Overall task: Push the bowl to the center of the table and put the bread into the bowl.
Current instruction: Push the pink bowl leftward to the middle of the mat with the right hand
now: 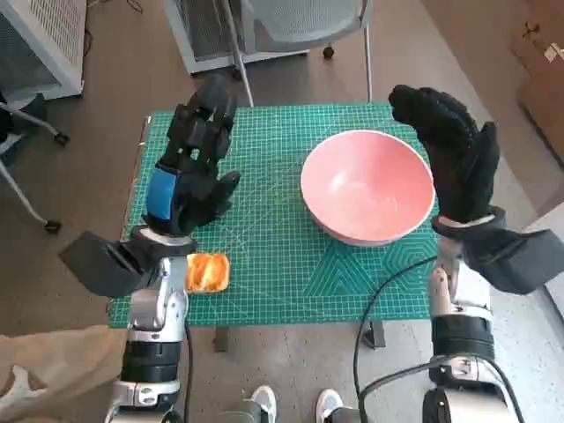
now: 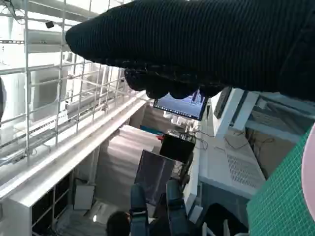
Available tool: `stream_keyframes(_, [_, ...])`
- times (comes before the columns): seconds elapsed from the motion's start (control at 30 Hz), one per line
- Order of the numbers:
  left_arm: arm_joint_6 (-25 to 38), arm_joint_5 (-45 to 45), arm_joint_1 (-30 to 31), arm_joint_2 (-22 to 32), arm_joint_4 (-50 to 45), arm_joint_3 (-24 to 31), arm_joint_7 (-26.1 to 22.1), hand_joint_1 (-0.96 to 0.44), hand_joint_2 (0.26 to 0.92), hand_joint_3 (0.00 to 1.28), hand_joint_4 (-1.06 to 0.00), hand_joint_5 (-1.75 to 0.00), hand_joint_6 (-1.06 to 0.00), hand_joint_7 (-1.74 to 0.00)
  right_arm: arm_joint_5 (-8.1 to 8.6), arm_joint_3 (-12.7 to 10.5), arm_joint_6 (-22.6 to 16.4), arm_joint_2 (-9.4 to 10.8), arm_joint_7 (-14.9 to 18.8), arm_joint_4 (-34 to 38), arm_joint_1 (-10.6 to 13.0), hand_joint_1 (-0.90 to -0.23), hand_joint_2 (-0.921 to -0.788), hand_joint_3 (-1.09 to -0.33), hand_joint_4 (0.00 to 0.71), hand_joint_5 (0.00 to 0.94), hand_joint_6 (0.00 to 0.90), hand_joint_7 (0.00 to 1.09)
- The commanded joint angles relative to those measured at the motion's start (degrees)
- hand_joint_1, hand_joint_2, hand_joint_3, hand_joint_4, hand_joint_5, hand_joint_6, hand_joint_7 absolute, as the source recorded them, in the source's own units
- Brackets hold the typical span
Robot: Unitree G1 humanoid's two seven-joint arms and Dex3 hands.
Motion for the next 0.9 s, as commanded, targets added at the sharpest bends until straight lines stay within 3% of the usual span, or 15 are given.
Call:
stream_keyframes(0.03, [-0.7,-0.4,0.6,0.8,-0.8,0.2,-0.5,-0.61,0.915,0.34,-0.05,0.00,0.00,-0.44,-0.66,0.3,0.5,0.2,-0.4,0.6,0.1,-0.611,-0.921,-0.638,0.222,0.002,0.327,0.01])
stream_keyframes(0.47, [0.6,-1.6,1.5,3.8,-2.5,0.5,-3.1,-0.61,0.921,0.44,-0.02,0.00,0.00,-0.44,-0.31,0.1,-0.1,-0.1,0.7,3.1,-1.2,-0.615,-0.921,-0.638,0.228,0.004,0.333,0.01])
stream_keyframes(0.9, [0.7,-1.9,2.3,5.3,-2.7,0.9,-3.7,-0.62,0.921,0.46,-0.02,0.00,0.00,-0.41,-0.01,0.3,0.4,0.1,1.2,2.3,-0.9,-0.621,-0.921,-0.634,0.229,0.003,0.336,0.01])
